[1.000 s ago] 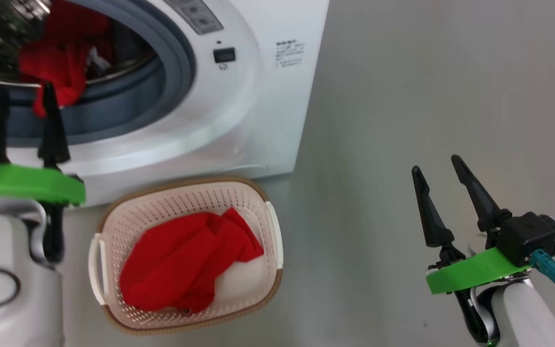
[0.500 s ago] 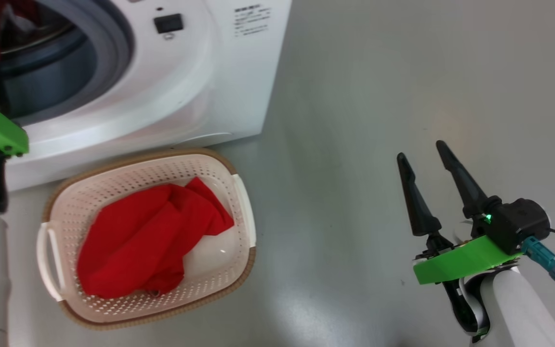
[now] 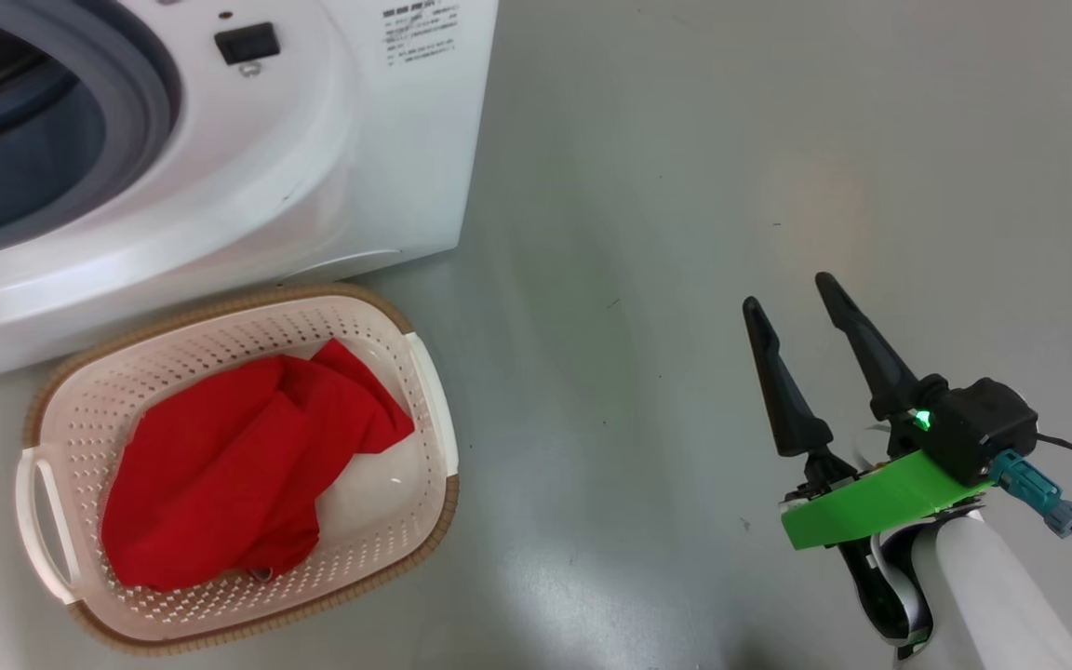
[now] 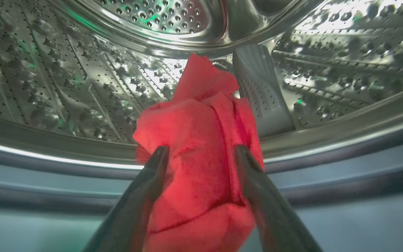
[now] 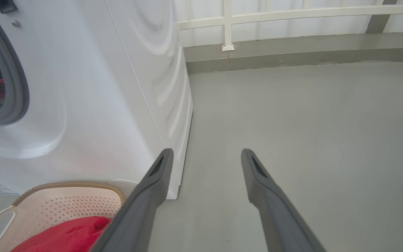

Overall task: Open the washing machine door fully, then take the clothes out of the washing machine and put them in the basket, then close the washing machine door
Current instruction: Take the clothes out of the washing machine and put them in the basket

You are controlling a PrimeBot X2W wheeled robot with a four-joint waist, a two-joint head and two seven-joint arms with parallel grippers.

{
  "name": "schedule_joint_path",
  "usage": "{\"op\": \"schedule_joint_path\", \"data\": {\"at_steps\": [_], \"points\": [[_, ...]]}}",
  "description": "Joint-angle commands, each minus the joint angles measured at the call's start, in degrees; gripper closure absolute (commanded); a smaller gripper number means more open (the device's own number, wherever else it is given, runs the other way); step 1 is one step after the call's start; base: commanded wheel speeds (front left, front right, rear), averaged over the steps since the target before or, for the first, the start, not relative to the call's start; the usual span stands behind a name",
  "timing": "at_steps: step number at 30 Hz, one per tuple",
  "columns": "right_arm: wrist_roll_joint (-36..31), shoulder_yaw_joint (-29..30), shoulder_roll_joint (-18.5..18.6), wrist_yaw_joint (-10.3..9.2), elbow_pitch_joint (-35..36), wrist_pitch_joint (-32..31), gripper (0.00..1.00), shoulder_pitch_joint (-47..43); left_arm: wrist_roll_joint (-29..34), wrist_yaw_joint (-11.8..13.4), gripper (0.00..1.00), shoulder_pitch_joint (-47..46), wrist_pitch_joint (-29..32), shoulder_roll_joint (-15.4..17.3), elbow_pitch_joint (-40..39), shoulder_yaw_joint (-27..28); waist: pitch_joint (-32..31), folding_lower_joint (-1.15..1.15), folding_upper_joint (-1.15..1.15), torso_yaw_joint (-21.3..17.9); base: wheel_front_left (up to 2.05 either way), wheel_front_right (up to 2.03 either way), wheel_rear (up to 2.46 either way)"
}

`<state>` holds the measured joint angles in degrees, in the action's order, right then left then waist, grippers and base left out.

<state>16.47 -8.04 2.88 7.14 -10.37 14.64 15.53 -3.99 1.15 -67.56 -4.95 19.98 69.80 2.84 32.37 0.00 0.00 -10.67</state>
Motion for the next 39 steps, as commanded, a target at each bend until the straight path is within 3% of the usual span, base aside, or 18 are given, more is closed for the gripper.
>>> {"op": "schedule_joint_path", "data": {"at_steps": [1,8,11,15,20,30,34,39], "points": [[0.47,-1.2,-0.01,0.35,1.04,0.36,0.0,-0.08,0.61,0.89,0.0,-0.8,1.15,3.97,-0.19,0.13,-0.1,0.0,0.0,-0.13,0.0,0.0,0.0],[1.06,-1.46,-0.01,0.35,0.92,0.36,0.0,0.02,2.2,1.61,0.0,-2.38,8.13,4.81,2.13,-2.34,-0.42,0.0,0.0,-0.59,0.0,0.0,0.0],[1.3,-1.41,-0.01,0.35,0.95,0.36,0.0,0.05,2.18,1.22,1.0,-2.52,9.31,5.02,2.45,-2.83,-0.48,0.0,0.0,-0.77,0.0,0.0,0.0],[1.44,-1.21,-0.01,0.35,0.84,0.36,0.0,0.09,0.71,1.4,1.0,-2.33,9.22,4.45,2.6,-1.87,-0.58,0.0,0.0,-0.75,0.0,0.0,0.0],[1.64,-0.7,-0.01,0.35,0.73,0.36,0.0,0.22,-2.9,0.54,1.0,-1.08,3.94,3.5,1.41,0.8,-0.83,0.0,0.0,-0.37,0.0,0.0,0.0],[1.58,-0.24,-0.01,0.35,0.59,0.36,0.0,-0.08,-9.4,-5.8,1.0,4.8,-8.42,0.44,-2.35,4.65,-2.33,0.0,0.0,1.66,0.0,0.0,0.0],[1.08,-0.01,-0.01,0.35,0.3,0.36,0.0,-0.08,-10.91,-6.98,1.0,7.66,-9.91,-0.87,-7.3,5.52,-3.14,0.0,0.0,2.67,0.0,0.0,0.0],[0.55,-0.03,-0.01,0.35,-0.27,0.36,0.0,-0.18,-12.36,-7.95,1.0,14.34,-10.02,-3.02,-19.5,7.61,-5.04,0.0,0.0,3.52,0.0,0.0,0.0]]}}
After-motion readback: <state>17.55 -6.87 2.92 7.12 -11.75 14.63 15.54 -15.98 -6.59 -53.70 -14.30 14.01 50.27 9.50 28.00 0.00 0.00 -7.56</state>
